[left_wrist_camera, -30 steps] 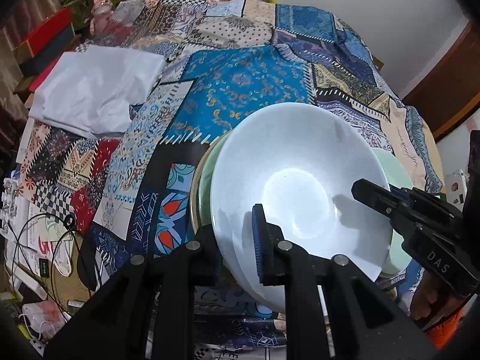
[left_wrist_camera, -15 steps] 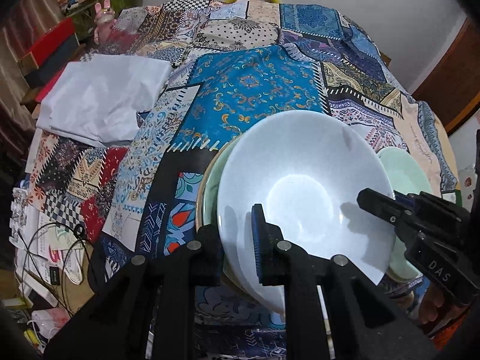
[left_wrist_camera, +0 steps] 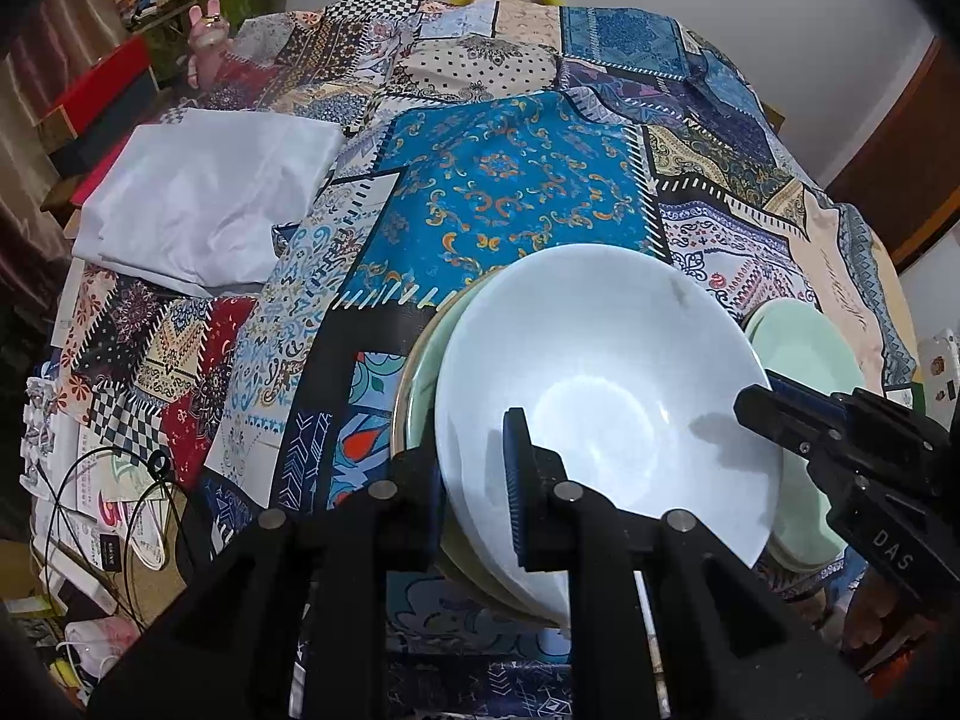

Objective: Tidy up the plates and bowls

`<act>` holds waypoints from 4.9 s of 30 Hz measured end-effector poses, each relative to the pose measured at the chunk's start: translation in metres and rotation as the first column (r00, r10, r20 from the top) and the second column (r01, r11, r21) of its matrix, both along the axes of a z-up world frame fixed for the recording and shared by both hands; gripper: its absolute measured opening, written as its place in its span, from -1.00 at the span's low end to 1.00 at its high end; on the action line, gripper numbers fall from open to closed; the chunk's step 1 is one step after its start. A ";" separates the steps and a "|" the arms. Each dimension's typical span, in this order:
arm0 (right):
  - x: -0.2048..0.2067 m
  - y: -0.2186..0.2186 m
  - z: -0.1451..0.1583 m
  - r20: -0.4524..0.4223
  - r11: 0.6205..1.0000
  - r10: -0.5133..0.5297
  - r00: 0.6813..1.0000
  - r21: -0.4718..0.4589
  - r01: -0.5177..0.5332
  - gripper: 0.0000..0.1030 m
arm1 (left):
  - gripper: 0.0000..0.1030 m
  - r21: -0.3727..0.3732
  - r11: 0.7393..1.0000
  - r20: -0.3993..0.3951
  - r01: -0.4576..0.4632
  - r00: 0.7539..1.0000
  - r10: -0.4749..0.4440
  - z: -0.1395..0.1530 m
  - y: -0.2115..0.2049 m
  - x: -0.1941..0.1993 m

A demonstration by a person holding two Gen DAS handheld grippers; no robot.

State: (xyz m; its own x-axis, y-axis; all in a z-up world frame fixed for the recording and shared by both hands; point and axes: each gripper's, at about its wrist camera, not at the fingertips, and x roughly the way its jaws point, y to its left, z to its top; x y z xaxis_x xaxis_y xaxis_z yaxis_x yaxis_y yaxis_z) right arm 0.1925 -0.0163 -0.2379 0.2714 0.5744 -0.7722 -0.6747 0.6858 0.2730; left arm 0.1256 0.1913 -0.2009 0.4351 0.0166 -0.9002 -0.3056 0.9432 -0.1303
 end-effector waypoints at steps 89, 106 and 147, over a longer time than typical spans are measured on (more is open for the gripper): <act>0.015 0.025 -0.016 -0.038 0.999 0.007 0.999 -0.043 -0.009 -0.52 | -0.11 -0.185 0.982 0.030 -0.027 0.999 0.033 -0.024 0.006 -0.013; 0.012 -0.021 0.033 0.052 0.996 -0.077 0.996 0.041 0.075 -0.52 | -0.12 -0.146 0.988 0.132 0.052 0.991 -0.032 0.028 -0.031 0.000; 0.024 -0.154 0.018 0.002 0.961 -0.271 0.963 0.053 0.270 -0.52 | -0.14 -0.158 0.956 0.075 0.248 0.968 -0.238 0.010 -0.155 0.056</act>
State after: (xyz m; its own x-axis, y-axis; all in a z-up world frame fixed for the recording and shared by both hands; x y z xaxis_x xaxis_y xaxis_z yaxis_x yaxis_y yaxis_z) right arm 0.2167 -0.1704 -0.2201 0.4293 0.5176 -0.7401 -0.4687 0.8282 0.3074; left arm 0.1816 0.0367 -0.1909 0.4560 -0.2423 -0.8564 -0.0580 0.9521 -0.3003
